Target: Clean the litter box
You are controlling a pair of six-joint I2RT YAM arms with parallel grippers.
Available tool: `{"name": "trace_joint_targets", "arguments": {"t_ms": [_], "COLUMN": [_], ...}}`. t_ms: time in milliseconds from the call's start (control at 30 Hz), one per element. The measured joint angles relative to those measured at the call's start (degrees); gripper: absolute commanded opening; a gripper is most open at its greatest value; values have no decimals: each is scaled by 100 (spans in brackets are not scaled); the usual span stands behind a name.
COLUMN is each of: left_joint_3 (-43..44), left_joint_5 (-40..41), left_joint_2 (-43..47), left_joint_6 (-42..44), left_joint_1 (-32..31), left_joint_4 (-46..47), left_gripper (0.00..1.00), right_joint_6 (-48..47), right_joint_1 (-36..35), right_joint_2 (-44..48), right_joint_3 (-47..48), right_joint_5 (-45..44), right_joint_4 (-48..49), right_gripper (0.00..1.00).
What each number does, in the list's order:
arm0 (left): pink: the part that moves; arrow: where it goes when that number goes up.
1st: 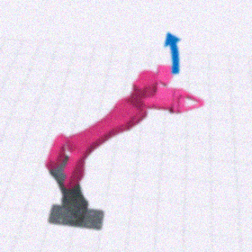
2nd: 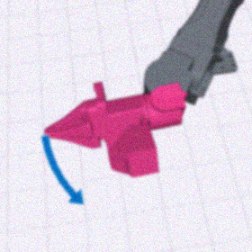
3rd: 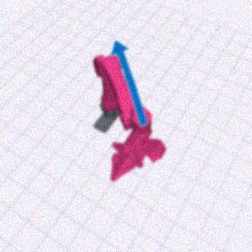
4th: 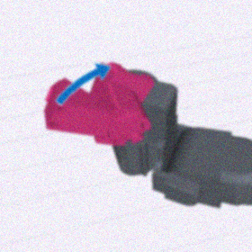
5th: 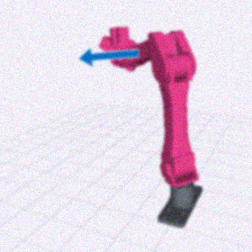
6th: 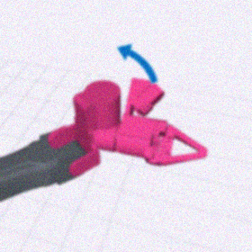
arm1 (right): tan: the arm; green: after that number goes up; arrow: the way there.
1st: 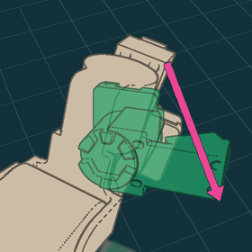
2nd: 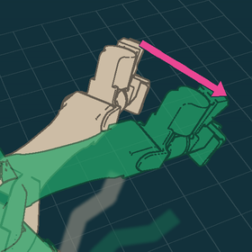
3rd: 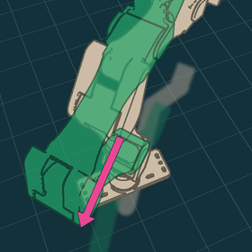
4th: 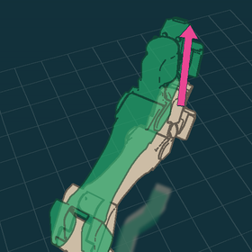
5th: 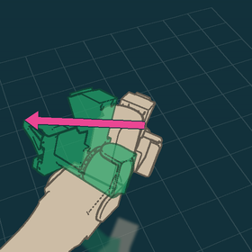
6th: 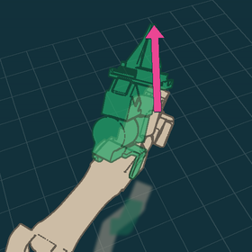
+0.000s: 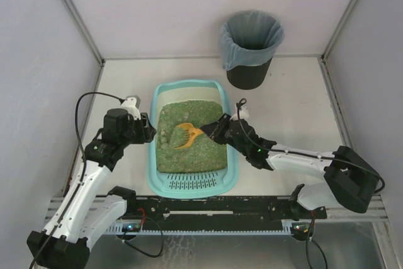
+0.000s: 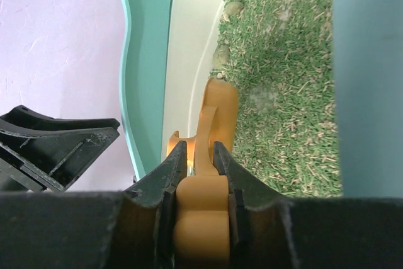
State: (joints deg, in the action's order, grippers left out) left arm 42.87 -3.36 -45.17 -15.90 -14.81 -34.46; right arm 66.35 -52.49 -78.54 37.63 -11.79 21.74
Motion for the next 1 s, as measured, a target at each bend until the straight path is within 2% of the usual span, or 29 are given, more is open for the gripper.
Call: {"name": "trace_joint_targets", "arguments": {"t_ms": [200, 467, 800, 1000], "left_joint_3": [0, 0, 0, 0], "left_joint_5": [50, 118, 155, 120], "left_joint_2": [208, 319, 470, 385], "left_joint_6": [-2, 0, 2, 2], "left_joint_1": [-4, -7, -7, -2], "left_joint_4": [0, -2, 0, 0], "left_gripper": [52, 54, 56, 56], "right_joint_6": [-238, -258, 203, 186], "right_joint_1": [323, 1088, 1467, 1432], "right_joint_2": [710, 2009, 1711, 1364], "right_joint_3": [-415, -988, -1464, -1276], "right_joint_5": [214, 638, 1381, 1825], "right_joint_4": [0, 313, 846, 942], "right_gripper": [0, 0, 0, 0]}}
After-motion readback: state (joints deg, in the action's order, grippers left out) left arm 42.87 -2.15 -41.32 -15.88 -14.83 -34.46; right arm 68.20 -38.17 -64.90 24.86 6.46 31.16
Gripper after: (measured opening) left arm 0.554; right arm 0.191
